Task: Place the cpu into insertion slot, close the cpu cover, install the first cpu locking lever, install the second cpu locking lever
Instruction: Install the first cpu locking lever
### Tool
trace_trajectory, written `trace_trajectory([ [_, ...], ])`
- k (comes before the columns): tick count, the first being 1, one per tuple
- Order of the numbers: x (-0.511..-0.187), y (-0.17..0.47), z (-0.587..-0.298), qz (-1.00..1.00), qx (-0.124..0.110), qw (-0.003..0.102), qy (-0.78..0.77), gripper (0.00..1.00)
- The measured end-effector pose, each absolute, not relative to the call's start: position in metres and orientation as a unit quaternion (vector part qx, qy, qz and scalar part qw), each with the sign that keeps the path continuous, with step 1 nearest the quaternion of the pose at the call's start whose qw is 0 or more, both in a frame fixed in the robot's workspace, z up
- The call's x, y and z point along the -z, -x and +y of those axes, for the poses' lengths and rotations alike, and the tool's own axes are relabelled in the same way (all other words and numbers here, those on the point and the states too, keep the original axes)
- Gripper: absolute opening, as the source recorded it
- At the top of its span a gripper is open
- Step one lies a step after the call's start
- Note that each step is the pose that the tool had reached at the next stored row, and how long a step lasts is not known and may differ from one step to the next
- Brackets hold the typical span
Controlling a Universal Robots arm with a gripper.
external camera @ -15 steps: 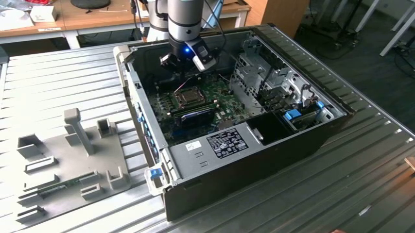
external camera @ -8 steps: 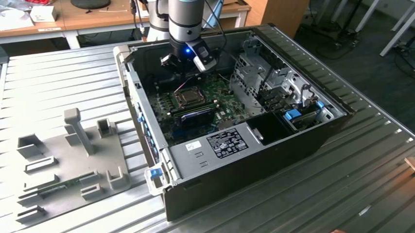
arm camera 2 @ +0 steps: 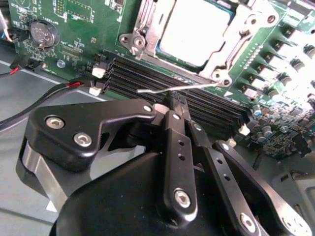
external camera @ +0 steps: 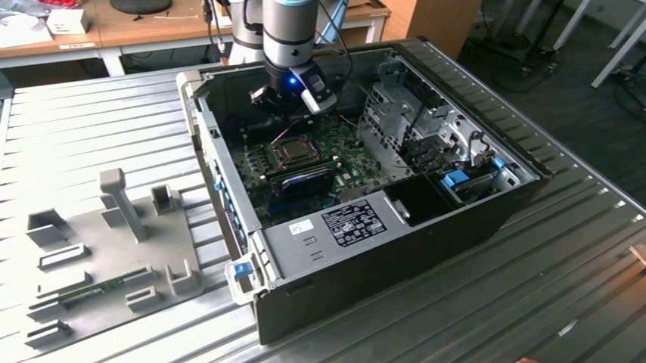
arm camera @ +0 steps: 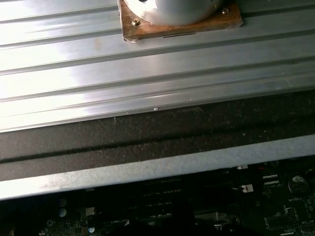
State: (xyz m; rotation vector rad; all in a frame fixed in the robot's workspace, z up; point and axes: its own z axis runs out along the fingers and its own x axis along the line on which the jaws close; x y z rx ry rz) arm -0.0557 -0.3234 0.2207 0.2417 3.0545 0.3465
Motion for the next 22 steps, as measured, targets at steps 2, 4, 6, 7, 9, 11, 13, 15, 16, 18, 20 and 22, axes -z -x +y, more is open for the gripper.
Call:
trace_trajectory([
  [2,-0.2206,0.0557,-0.3234,0.990,-0.112,0.029,-0.078,0.10],
  [4,-0.2204,0.0556,-0.3234,0.990,-0.112,0.029,-0.078,0.10],
  [6,-0.2200,0.0550,-0.3233,0.990,-0.113,0.029,-0.078,0.10],
  [7,-0.2196,0.0548,-0.3233,0.990,-0.113,0.029,-0.078,0.10],
  [9,-0.2187,0.0542,-0.3234,0.990,-0.112,0.029,-0.078,0.10],
  [11,-0.2174,0.0537,-0.3234,0.990,-0.112,0.029,-0.078,0.10],
  [13,-0.2158,0.0534,-0.3234,0.990,-0.112,0.029,-0.078,0.10],
  [15,-0.2140,0.0530,-0.3234,0.990,-0.112,0.029,-0.078,0.10],
  [16,-0.2133,0.0529,-0.3234,0.990,-0.112,0.029,-0.078,0.10],
  [18,-0.2120,0.0525,-0.3234,0.990,-0.112,0.029,-0.078,0.10],
  [20,-0.2112,0.0519,-0.3234,0.990,-0.112,0.029,-0.078,0.10],
  [22,-0.2112,0.0516,-0.3234,0.990,-0.112,0.029,-0.078,0.10],
])
